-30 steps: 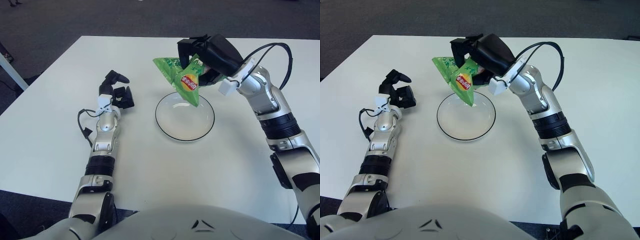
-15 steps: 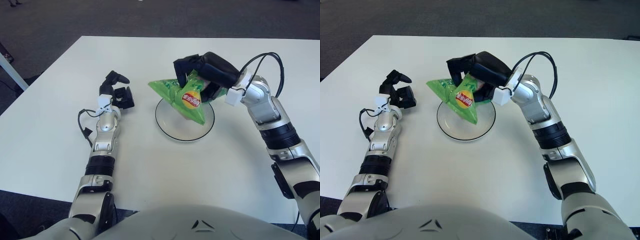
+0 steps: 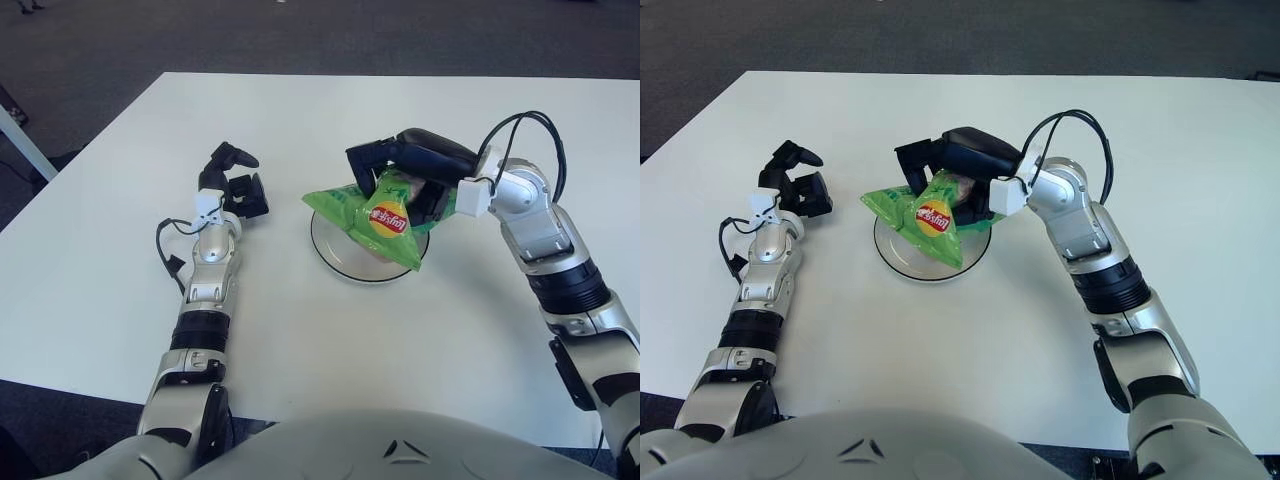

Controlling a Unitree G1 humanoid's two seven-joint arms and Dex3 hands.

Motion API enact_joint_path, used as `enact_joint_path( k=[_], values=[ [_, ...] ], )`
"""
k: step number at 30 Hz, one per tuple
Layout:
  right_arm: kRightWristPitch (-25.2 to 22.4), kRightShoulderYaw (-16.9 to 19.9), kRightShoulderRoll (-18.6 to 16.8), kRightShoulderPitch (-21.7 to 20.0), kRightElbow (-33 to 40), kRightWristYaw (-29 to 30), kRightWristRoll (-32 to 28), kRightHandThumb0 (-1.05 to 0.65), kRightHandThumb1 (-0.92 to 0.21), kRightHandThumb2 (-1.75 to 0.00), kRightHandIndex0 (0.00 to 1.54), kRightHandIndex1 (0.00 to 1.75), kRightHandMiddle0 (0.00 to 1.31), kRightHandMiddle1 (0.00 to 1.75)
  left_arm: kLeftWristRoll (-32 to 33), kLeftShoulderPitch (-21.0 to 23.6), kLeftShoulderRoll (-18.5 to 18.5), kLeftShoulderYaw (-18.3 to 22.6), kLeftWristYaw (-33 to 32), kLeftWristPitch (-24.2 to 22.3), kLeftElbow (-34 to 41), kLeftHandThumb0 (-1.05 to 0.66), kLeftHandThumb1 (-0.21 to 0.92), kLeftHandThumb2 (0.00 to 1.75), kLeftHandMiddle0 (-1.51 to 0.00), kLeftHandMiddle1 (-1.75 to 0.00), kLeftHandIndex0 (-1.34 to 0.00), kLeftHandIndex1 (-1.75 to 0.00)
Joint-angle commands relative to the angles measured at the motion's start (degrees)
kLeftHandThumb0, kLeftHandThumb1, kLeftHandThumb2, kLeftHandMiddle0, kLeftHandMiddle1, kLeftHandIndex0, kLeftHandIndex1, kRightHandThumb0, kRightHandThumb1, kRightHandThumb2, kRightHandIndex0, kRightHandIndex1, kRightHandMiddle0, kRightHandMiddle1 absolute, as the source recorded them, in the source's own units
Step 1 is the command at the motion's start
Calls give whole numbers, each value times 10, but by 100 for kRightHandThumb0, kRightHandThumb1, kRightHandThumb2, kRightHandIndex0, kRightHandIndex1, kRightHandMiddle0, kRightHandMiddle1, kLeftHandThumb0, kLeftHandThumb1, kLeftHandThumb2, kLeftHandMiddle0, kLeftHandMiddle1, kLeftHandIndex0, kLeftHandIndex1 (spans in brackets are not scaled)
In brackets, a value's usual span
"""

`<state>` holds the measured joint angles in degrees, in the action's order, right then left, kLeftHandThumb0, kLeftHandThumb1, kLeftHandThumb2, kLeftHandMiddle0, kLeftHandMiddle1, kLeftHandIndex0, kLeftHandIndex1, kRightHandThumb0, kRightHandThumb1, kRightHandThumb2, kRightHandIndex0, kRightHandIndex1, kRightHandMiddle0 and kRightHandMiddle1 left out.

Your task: Put the snack into the plate.

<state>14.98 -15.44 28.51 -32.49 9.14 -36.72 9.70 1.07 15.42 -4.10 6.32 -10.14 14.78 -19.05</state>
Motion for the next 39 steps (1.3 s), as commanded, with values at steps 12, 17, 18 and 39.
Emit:
enact_joint_path(
  k=[12, 17, 18, 39],
  values=[
    [30, -8, 42, 6, -22, -82, -18, -1, -28, -128, 55, 175, 65, 148, -10, -76, 39, -13, -10, 4, -44, -54, 18, 149, -142, -175, -73, -175],
    [55, -22, 56, -8, -47, -130, -29, -21, -49, -107, 17, 165, 50, 168, -9, -76, 37, -15, -3, 7, -49, -55, 16, 151, -142, -175, -75, -175],
    [57, -25, 60, -12, -50, -139, -30, -28, -53, -101, 11, 147, 47, 168, -8, -76, 36, -15, -1, 8, -50, -55, 16, 151, -142, -175, -75, -175],
    [150, -61, 74, -58, -155, -217, -12, -83, -58, -81, 0, 20, 0, 142, 12, -79, 40, -11, 20, 6, -53, -54, 18, 149, -140, -175, -73, -175]
  ],
)
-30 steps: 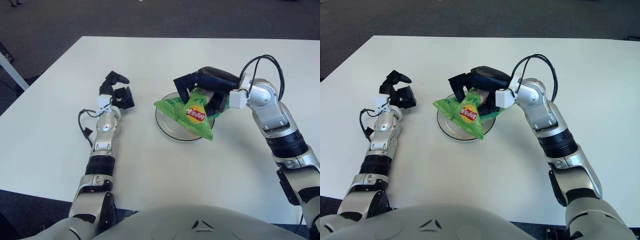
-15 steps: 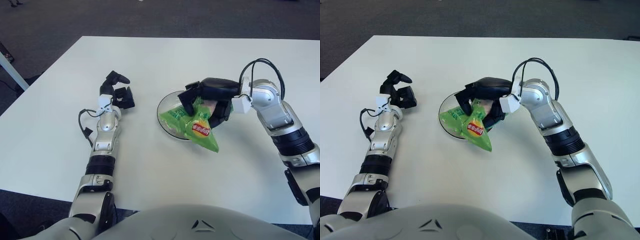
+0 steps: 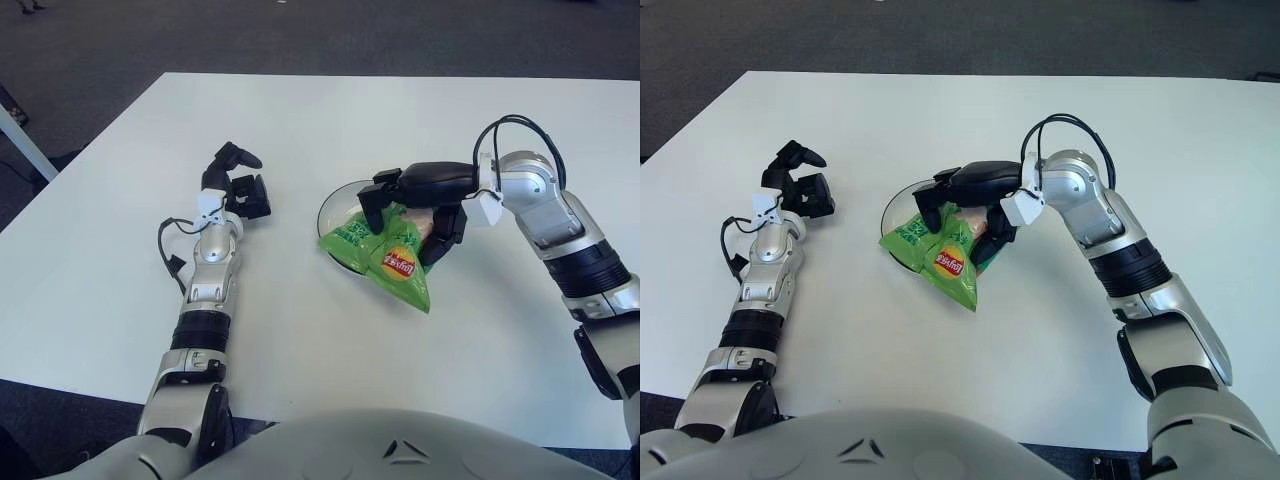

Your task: Put the snack into the plate.

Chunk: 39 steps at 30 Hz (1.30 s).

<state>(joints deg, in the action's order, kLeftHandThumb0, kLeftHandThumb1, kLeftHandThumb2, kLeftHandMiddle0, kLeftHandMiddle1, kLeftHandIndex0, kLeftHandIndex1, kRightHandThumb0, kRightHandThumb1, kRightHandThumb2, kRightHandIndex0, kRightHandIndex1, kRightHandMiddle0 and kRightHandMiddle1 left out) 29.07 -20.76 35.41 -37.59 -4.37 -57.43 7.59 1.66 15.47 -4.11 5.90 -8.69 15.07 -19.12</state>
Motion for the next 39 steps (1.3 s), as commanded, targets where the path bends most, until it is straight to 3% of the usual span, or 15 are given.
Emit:
enact_joint_path(
  k=[1, 12, 18, 27, 36, 39],
  values=[
    [13, -8, 4, -11, -28, -10, 9, -83, -58, -81, 0, 19, 0, 141, 7, -80, 40, -7, 6, 3, -52, -54, 18, 149, -140, -175, -73, -175],
    [53, -5, 0, -28, -69, -15, -11, -91, -71, -66, 0, 22, 0, 119, 8, -82, 41, -8, 11, 9, -53, -53, 21, 146, -139, -175, -71, -175],
    [21, 10, 10, -49, -78, -48, -53, -93, -70, -63, 0, 19, 0, 111, 6, -81, 41, -9, 10, 7, -55, -53, 21, 145, -140, -175, -71, -175],
    [-69, 46, 18, -72, -50, -97, -127, -90, -62, -65, 0, 19, 0, 105, 3, -79, 44, -9, 5, 7, -59, -53, 20, 146, -140, -175, -71, -175],
    [-237, 100, 70, -101, 20, -146, -203, -85, -50, -75, 0, 28, 0, 100, 7, -77, 41, -11, 14, 5, -64, -53, 21, 145, -141, -175, -71, -175],
    [-242, 96, 66, -122, -10, -158, -192, -84, -47, -78, 0, 30, 0, 97, 6, -75, 42, -11, 15, 9, -68, -53, 22, 145, -140, -175, -70, -175]
  ],
)
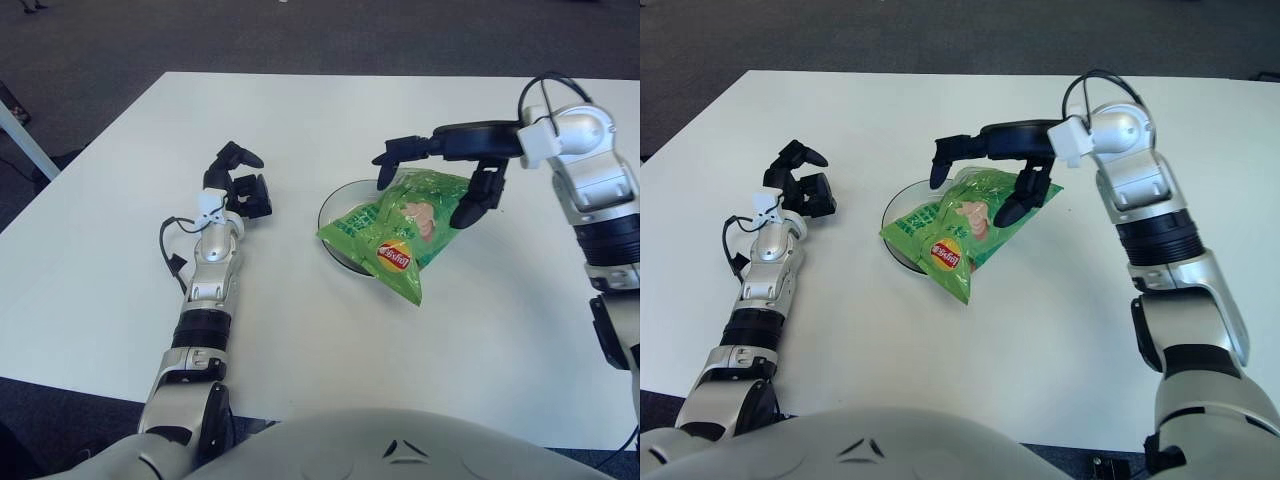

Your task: Put the snack into the plate.

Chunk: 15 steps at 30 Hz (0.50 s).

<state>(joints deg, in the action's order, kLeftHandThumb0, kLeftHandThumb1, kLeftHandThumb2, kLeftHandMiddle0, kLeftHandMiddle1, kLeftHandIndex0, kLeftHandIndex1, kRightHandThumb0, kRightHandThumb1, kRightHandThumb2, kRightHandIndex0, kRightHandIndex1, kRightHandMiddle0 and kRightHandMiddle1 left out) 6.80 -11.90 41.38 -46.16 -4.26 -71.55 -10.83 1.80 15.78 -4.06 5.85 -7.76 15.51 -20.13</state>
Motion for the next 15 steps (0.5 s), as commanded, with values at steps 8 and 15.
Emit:
enact_joint_path(
  k=[8, 15],
  values=[
    [-24, 3, 4, -86, -100, -6, 46, -84, -46, -80, 0, 36, 0, 94, 8, -76, 44, -9, 8, 9, -60, -52, 23, 143, -140, -175, -69, -175],
    [-80, 22, -13, -123, -173, -57, -5, -87, -54, -74, 0, 33, 0, 91, 6, -75, 49, -18, 13, 9, -50, -53, 21, 145, -141, -175, -70, -175]
  ],
)
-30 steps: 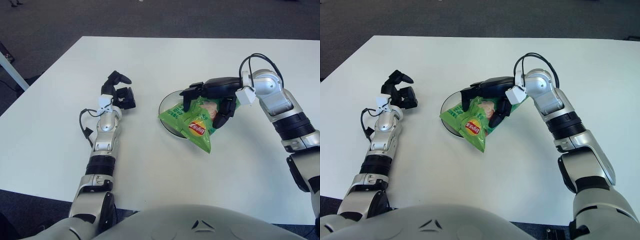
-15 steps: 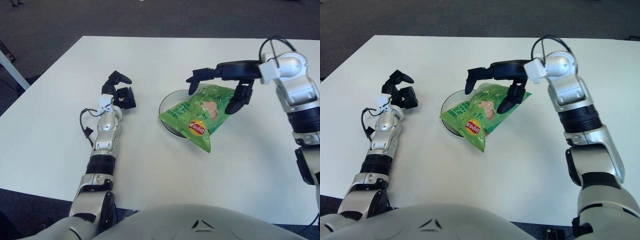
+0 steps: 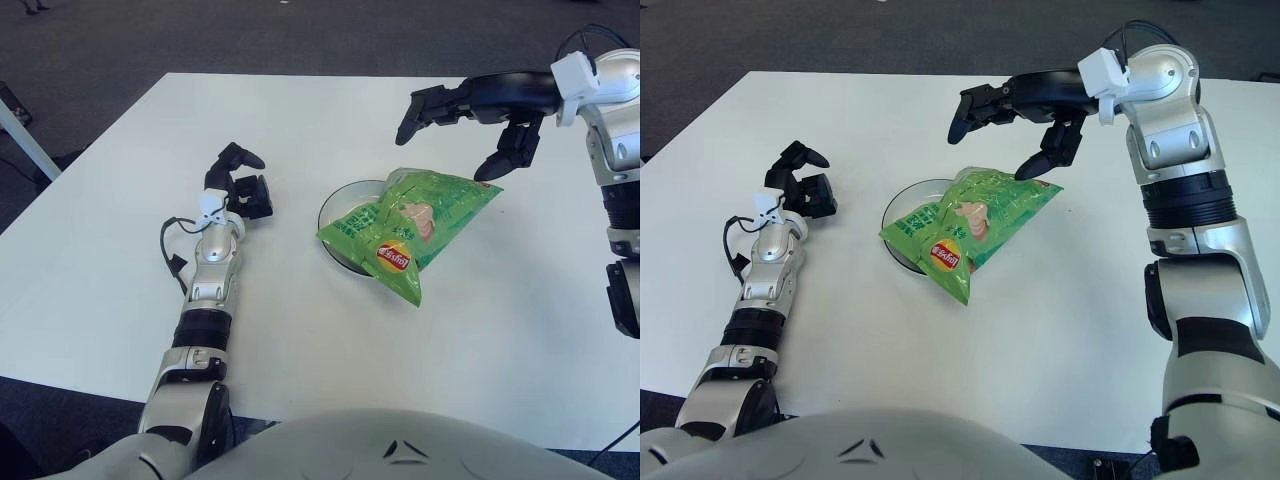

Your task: Put the snack into the plate.

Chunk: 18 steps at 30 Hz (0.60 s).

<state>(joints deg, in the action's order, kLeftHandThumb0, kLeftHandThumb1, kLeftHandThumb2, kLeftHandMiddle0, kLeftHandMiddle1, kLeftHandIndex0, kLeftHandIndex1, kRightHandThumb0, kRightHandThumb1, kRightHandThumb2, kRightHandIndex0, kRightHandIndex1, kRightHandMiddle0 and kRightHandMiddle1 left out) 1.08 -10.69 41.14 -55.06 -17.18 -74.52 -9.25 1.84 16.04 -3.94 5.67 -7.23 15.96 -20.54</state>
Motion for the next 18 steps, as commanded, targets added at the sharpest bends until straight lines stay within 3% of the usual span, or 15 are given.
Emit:
enact_joint_path(
  k=[1, 3, 7, 10, 12, 13, 16, 18],
  values=[
    [-25, 8, -14, -43, -59, -33, -18, -88, -57, -72, 0, 36, 0, 91, 6, -78, 48, -18, 11, 5, -44, -53, 21, 145, -141, -175, -70, -175],
    [-43, 1, -15, -58, -67, -35, -8, -90, -61, -68, 0, 40, 0, 92, 9, -80, 46, -21, 21, 5, -41, -53, 21, 145, -141, -175, -71, -175],
    [-122, -34, 7, -113, -64, -46, 45, -94, -65, -64, 0, 52, 0, 98, 17, -84, 43, -31, 46, -3, -29, -51, 24, 141, -137, -175, -68, -175],
    [-190, -32, 20, -177, -41, -82, 37, -95, -68, -62, 0, 56, 0, 98, 16, -86, 42, -36, 50, -7, -24, -50, 26, 139, -135, -175, -66, -175],
    [-116, -12, 19, -173, -114, -103, 28, -95, -70, -61, 0, 55, 0, 94, 13, -88, 43, -40, 49, -9, -19, -50, 27, 138, -134, -175, -65, -175],
    [-76, 11, 33, -147, -137, -123, 11, -95, -72, -59, 0, 53, 0, 89, 11, -91, 43, -42, 47, -10, -14, -50, 28, 137, -134, -175, -65, -175],
    [-5, 63, 78, -105, -192, -168, -21, -94, -73, -55, 0, 46, 0, 76, 9, -95, 43, -46, 46, -12, -4, -49, 29, 135, -133, -175, -64, -175],
    [17, 72, 87, -106, -217, -179, -24, -93, -73, -54, 0, 43, 0, 71, 10, -95, 43, -46, 46, -14, -2, -49, 29, 135, -133, -175, -63, -175]
  ],
)
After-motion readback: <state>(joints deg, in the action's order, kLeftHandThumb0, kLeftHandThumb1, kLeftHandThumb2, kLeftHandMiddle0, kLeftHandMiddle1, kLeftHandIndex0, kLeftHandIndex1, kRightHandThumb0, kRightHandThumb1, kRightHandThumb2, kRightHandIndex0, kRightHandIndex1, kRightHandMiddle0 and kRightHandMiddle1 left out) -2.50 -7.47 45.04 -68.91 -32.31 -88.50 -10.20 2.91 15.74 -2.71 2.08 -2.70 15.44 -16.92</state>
